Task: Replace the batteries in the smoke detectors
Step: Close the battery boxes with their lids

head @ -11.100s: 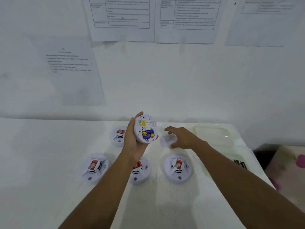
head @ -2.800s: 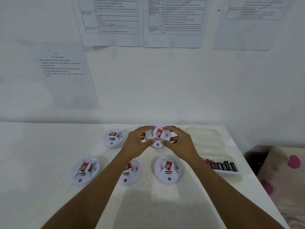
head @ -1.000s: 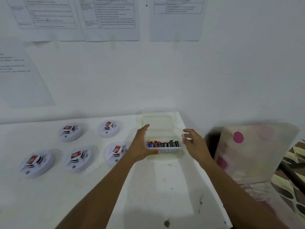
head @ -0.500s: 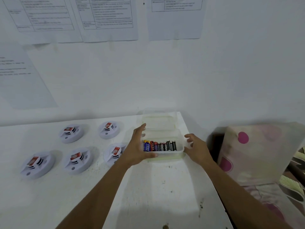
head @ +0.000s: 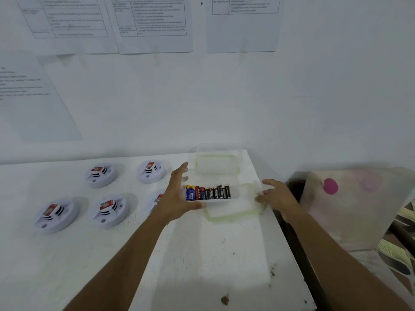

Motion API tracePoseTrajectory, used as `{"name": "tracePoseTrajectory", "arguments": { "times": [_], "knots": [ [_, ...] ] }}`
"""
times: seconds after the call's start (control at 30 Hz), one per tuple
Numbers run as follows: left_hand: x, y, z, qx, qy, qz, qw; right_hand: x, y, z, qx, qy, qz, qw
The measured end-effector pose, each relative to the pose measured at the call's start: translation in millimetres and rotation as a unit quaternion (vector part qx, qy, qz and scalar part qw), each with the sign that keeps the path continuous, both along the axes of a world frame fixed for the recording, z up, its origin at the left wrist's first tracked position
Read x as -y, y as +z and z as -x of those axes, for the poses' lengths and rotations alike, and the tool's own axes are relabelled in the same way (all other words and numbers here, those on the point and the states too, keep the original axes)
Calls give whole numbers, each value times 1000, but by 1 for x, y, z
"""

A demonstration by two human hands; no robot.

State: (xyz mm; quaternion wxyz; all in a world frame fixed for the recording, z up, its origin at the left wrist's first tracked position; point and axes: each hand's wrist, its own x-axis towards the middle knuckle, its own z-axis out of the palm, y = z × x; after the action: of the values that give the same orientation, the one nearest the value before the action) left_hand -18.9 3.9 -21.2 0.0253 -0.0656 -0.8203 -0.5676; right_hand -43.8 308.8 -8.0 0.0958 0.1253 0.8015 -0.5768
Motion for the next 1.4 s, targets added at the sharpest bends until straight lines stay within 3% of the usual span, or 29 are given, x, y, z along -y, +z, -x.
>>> {"name": "tracePoseTrajectory", "arguments": {
  "times": [0.2,0.53,0.67,0.87,1.03,1.1,1.2,1.27,1.4],
  "knots": [
    [-10,3,-1,7,-20,-17,1000,-23,30,-9,-34,-30,167,985],
    [-29,0,-7,39,-42,-13,998,-36,124,-21,-274,-91,80,954],
    [-32,0,-3,63,-45,-26,997,-25,145,-27,-325,-109,92,935],
    [-27,9,-3,49,-57,47,996,5,128,-20,-286,-94,205,931],
    [-16,30,-6,36,41,-218,974,25,90,-12,-199,-77,271,939],
    [-13,39,-3,42,80,-235,968,29,81,-11,-175,-72,303,934],
    [-6,45,3,53,97,-186,976,33,74,-10,-154,-60,334,928],
    [-2,47,6,42,93,-163,981,33,71,-7,-150,-46,310,938],
    [1,55,11,-4,96,-186,978,29,67,4,-200,-21,122,972]
  ]
}}
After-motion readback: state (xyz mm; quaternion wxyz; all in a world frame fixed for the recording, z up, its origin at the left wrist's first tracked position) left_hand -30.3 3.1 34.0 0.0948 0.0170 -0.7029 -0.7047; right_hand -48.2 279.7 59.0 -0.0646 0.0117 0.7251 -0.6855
